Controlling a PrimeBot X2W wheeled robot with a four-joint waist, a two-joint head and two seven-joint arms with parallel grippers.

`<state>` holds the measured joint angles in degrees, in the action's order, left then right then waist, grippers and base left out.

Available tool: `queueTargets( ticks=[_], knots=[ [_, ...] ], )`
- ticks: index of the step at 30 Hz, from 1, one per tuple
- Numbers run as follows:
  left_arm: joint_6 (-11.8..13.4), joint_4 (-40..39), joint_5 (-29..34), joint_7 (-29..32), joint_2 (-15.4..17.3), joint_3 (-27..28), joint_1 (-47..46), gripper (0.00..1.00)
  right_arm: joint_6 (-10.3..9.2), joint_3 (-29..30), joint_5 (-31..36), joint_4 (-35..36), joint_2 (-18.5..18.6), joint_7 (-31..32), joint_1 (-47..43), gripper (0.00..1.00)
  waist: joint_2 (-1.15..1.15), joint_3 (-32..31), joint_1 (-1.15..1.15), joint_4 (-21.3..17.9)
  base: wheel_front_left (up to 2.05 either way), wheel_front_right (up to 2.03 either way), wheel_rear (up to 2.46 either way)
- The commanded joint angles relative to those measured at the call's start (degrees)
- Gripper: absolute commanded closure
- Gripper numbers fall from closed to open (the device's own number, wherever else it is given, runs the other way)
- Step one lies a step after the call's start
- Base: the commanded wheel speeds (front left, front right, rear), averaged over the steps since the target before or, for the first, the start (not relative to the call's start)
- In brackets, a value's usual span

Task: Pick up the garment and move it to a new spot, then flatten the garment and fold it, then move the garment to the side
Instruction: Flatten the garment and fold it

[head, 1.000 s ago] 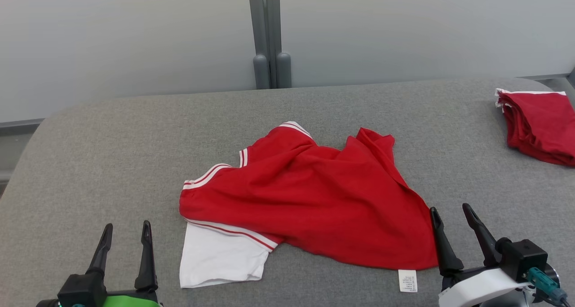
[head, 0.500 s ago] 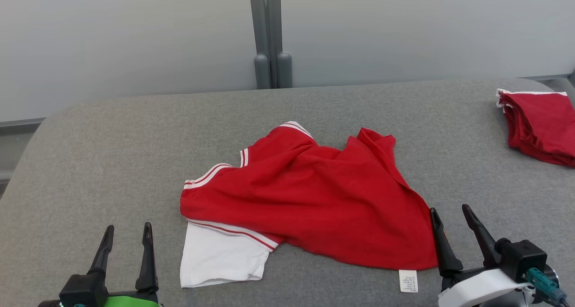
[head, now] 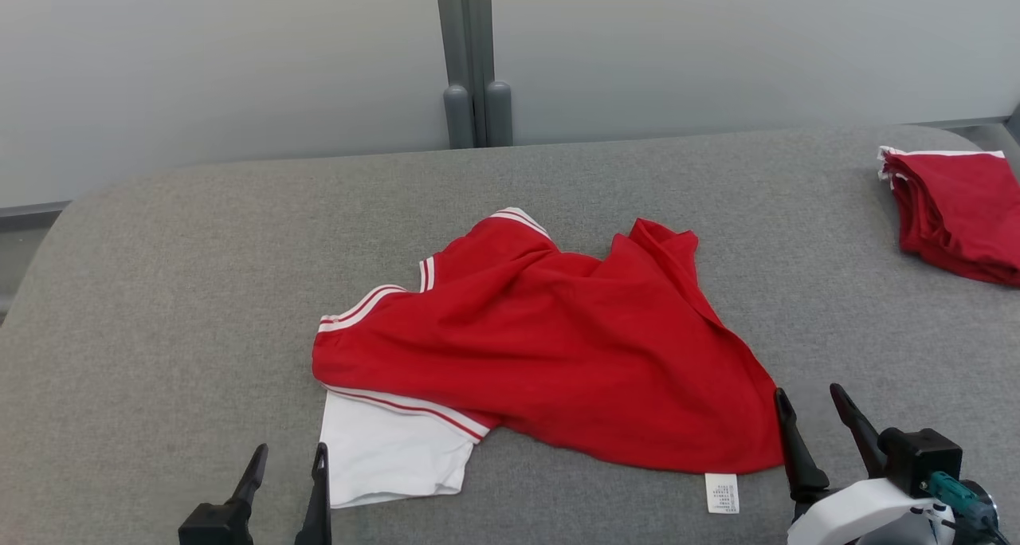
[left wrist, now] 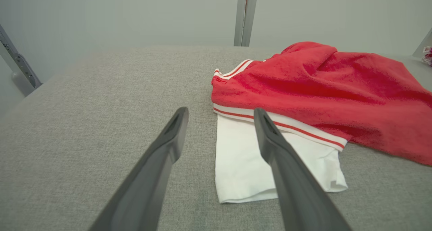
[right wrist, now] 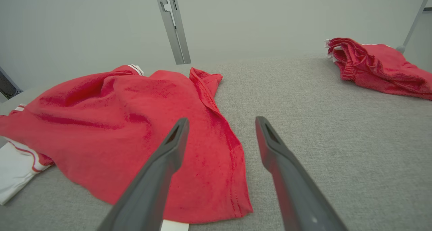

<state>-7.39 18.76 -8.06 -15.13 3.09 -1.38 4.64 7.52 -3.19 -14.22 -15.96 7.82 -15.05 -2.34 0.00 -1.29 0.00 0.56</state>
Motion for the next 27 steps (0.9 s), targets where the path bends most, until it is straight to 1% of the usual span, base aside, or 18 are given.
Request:
queueTargets(
  ticks=[1, 6, 9, 13, 23, 27],
  knots=[
    [-0.1, 1.0, -0.8, 0.0, 0.2, -0.3, -1.4, 0.0, -0.07, -0.2, 0.2, -1.4, 0.3, -0.2, 1.4, 0.0, 0.0, 0.6, 0.0, -0.3, 0.0, 0.0, 0.0],
    [-0.1, 6.5, -1.7, 0.0, 0.1, -2.3, -3.0, 0.0, -0.08, -1.1, 0.2, -7.9, 0.6, -0.2, 3.9, 0.0, 0.0, 1.8, 0.0, -0.4, 0.0, 0.0, 0.0],
    [-0.1, 9.1, -2.1, 0.0, 0.0, -4.4, -4.0, 0.0, -0.08, -1.0, -0.1, -11.0, 0.6, -0.2, 5.0, 0.0, 0.0, 2.8, 0.0, -0.3, 0.0, 0.0, 0.0],
    [-0.1, 12.1, -3.1, 0.0, 0.0, -5.7, -5.4, 0.0, -0.08, -0.7, -0.4, -15.1, 0.3, -0.2, 6.1, 0.0, 0.0, 3.9, 0.0, -0.1, 0.0, 0.0, 0.0],
    [-0.1, 18.4, -4.8, 0.0, -0.1, -4.5, -7.4, 0.0, -0.08, -1.5, -1.2, -22.7, -0.7, -0.2, 8.8, 0.0, 0.0, 4.9, 0.0, -0.3, 0.0, 0.0, 0.0],
    [-0.1, 20.4, -5.8, 0.1, -0.1, -5.2, -8.2, 0.0, -0.08, -2.2, -2.0, -25.6, -1.2, 0.0, 9.8, 0.0, 0.0, 5.1, 0.0, -0.3, 0.0, 0.0, 0.0]
  ],
)
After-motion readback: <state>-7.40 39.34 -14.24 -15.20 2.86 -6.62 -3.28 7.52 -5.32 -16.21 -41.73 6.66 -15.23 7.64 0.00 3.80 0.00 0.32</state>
